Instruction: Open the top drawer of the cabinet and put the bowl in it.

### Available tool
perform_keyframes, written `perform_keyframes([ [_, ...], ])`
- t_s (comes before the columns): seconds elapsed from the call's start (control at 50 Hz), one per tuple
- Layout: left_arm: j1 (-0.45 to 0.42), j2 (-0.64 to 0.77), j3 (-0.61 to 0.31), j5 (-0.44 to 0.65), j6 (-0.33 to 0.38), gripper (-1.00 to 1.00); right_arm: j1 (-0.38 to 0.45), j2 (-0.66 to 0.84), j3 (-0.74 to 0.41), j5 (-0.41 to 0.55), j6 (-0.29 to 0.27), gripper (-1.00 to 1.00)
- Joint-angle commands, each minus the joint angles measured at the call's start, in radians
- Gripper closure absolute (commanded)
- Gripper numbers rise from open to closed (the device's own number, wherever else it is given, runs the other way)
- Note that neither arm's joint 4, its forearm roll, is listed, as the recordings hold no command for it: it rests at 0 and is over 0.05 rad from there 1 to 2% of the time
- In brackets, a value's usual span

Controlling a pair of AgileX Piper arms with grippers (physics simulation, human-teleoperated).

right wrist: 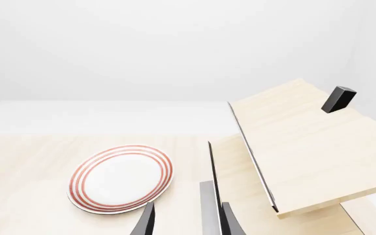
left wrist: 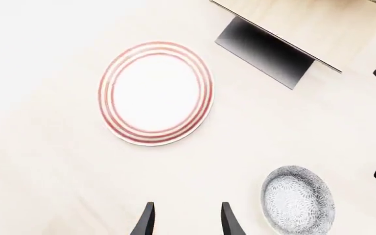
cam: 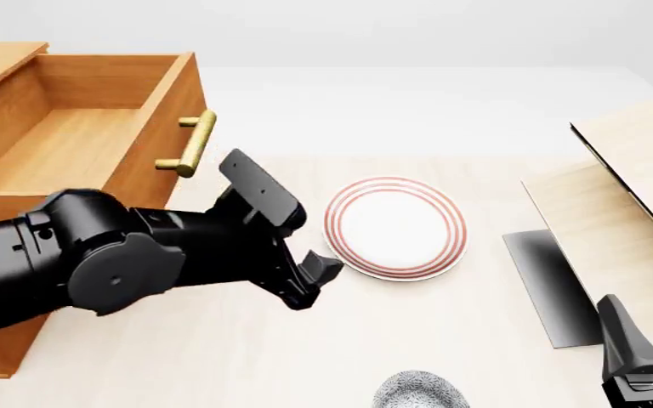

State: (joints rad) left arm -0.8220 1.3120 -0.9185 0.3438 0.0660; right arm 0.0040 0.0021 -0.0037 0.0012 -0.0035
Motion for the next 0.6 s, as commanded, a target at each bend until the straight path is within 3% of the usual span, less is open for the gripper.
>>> perform_keyframes([
  [0.02,-0.032,0.128,0.031,-0.076,-0.079,-1.00,-0.001,0.001,0.001,-0.001,0.000,-1.00],
  [0.04,-0.058,0.162,0.019,-0.082,-0.122,-1.00,-0.001,0.001,0.001,-0.001,0.000,-1.00],
  [0.1,-0.078,0.204,0.014,-0.094,-0.154,-1.00,-0.001,0.001,0.001,-0.001,0.000,-1.00],
  [0.6,-0.214,0.341,-0.047,-0.131,-0.319,-1.00,-0.001,0.001,0.001,-0.001,0.000,-1.00],
])
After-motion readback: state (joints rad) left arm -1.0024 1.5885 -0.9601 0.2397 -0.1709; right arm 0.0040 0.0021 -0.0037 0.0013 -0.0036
